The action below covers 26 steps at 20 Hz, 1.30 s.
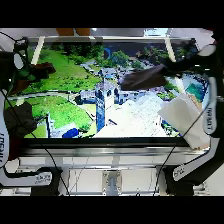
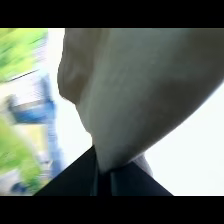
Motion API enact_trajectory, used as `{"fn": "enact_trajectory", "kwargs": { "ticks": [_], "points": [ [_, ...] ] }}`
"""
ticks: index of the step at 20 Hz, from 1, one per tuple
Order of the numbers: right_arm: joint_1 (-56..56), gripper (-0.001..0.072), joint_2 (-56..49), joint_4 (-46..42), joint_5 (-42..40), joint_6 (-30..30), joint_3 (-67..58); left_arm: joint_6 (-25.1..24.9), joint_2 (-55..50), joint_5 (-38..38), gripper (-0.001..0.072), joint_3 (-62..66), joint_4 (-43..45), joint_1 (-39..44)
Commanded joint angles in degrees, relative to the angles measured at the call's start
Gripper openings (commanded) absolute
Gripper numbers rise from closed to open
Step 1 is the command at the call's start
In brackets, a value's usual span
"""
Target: Fold the shirts.
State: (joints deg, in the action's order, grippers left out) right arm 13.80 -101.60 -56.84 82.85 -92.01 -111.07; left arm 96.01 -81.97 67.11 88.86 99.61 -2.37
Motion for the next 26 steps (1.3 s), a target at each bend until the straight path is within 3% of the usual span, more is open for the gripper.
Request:
{"fn": "enact_trajectory", "kwargs": {
  "ticks": [1,5,10,22,23,25,26],
  "points": [
    [13.3,0.0027,8.0,-9.7,11.6,-1.0,-0.1,0.0,0.0,0.0,0.0011,0.1,-3.5,0.0],
    [20.2,0.0026,15.7,-26.3,22.2,4.1,0.5,0.0,0.0,0.1,0.0011,0.1,-7.1,0.0],
    [26.4,0.0026,20.4,-29.3,22.2,5.4,4.3,-0.2,0.0,0.2,0.0011,0.1,-11.8,0.0],
    [24.3,0.0032,22.4,-46.6,20.5,6.2,43.1,-0.5,0.0,1.0,0.0011,0.1,-13.3,0.0],
    [24.3,0.0077,22.5,-46.0,20.5,6.3,43.6,-0.5,0.1,0.9,0.0011,0.1,-13.3,0.0],
    [24.3,0.042,23.7,-44.3,20.5,6.3,42.0,-0.5,0.0,0.9,0.0011,0.1,-13.3,0.0],
    [24.3,0.0445,24.6,-43.5,20.4,6.3,39.9,-0.5,0.0,0.9,0.001,0.1,-13.3,0.0]
  ]
}}
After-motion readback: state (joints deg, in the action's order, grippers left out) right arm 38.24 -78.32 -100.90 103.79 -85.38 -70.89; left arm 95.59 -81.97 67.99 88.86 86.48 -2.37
